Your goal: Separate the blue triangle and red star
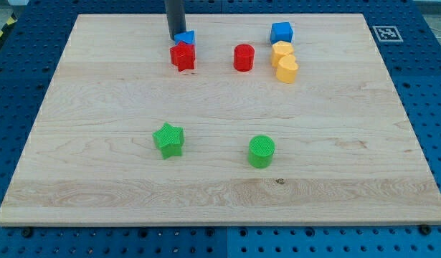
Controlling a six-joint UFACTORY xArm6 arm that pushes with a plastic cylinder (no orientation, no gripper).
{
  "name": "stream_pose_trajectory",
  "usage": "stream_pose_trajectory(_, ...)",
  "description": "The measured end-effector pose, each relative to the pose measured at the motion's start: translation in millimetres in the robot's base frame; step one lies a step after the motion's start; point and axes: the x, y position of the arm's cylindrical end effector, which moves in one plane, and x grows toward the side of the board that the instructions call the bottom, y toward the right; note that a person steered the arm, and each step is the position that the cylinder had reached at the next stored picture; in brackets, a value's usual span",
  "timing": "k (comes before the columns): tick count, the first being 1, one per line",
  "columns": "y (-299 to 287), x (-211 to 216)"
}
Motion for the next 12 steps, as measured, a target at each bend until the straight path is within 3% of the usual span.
stream_pose_trajectory(2,-22.1,3.1)
stream_pose_trajectory(5,-21.5,55.1)
stream_pose_trajectory(9,28.2,39.6)
stream_pose_trajectory(12,15.3,34.4)
